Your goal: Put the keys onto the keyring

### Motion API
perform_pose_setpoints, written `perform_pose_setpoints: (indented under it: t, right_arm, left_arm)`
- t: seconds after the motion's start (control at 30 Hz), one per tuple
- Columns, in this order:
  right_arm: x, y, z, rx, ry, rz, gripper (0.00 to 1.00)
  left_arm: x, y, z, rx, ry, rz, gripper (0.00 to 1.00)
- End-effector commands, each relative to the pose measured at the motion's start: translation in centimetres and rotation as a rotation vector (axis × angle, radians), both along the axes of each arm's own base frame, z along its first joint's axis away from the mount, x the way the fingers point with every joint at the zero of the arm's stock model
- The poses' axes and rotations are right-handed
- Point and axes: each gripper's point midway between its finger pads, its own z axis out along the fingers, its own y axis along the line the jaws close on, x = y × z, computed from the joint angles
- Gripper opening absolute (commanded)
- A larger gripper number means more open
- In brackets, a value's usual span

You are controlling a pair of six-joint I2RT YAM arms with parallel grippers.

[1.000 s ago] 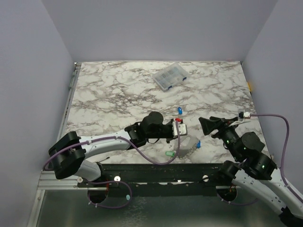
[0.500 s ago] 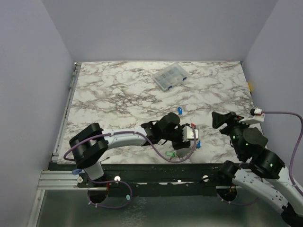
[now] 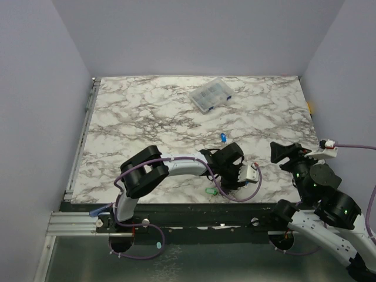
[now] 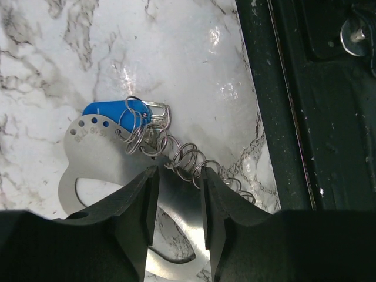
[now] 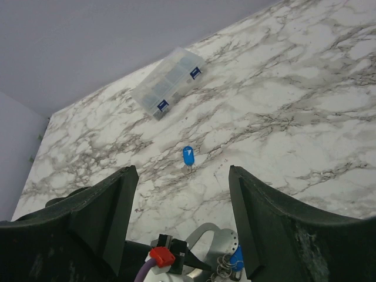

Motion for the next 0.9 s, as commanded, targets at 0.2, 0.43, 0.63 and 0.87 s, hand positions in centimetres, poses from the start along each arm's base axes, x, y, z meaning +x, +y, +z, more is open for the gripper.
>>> perform_pose_setpoints:
  t: [0.2,0.43,0.63,0.87]
  right_arm:
    - [-0.7,-0.9,0.4,0.024,-0.012,-0.01,0.73]
    - [-1.1,-1.4,0.4,0.03,-0.015,-0.014,0.73]
    - [-1.3,-1.8,0.5,0.032,-0.02,-0.022,0.73]
    - [-1.2,-1.6,0.3,0.023,-0.013,-0.017,0.73]
  left_arm:
    - [-0.3,-1.2,-1.8,0.052,-0.005,-0.053,0.39]
    - [-0.2,-1.5,-2.3,0.065,-0.013,-0.062,0.3]
    - [-0.9,-1.1,-3.3,0.083,0.008,-0.092,0.27]
    - [-1.8,-1.0,-2.9,0.053,0.015,-0.165,0.0]
